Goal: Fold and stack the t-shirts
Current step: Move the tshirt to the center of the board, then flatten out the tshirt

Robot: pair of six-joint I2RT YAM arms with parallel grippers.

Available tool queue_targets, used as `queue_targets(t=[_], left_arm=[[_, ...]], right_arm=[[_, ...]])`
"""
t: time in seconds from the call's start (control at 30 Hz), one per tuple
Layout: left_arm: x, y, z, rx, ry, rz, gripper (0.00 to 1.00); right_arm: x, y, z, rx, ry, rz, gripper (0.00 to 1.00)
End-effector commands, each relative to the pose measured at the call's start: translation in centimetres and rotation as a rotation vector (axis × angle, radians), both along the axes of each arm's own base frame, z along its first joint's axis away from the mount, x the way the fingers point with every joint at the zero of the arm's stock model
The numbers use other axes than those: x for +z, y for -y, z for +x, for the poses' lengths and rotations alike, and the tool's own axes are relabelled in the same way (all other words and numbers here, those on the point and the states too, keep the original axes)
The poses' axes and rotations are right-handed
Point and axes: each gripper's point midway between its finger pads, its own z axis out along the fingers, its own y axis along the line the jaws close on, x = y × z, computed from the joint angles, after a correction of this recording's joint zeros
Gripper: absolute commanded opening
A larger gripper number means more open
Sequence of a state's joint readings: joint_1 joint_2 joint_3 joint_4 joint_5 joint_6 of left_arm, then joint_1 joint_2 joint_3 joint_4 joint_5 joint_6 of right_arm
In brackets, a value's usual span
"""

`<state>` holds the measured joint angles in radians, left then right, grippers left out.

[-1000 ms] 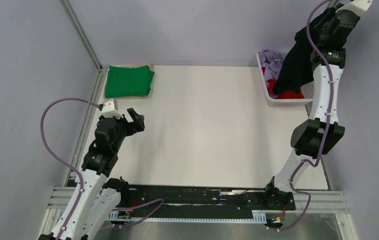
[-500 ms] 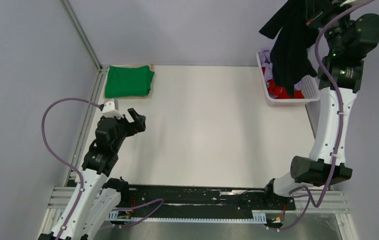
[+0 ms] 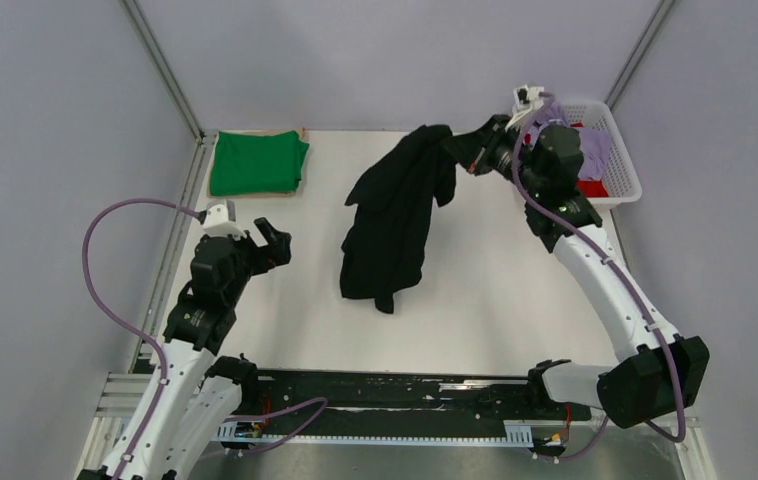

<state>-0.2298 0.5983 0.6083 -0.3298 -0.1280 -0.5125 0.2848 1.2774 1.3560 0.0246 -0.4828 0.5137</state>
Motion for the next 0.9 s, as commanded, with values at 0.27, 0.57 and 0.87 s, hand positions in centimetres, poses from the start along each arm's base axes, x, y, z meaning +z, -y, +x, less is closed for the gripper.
queue_targets(t=[0.27,0.57,0.87], left_arm=[[-2.7,2.1,1.4,-0.066,-0.112,-0.047,1.00],[-6.9,9.4,0.1,-0.414,-0.308,-0.160,1.00],[-12.9,11.4,-5.6,-0.481,-0.565,-0.139,0.99]], right_arm=[[-28.1,14.0,-1.0,-0.768,-0.618,-0.149,0.53],[-21.0,10.8,-2.8,-0.482,-0.289,-0.253,1.00],[-22.7,-2.1,-5.4,0.173,-0.054,-0.551,1.00]])
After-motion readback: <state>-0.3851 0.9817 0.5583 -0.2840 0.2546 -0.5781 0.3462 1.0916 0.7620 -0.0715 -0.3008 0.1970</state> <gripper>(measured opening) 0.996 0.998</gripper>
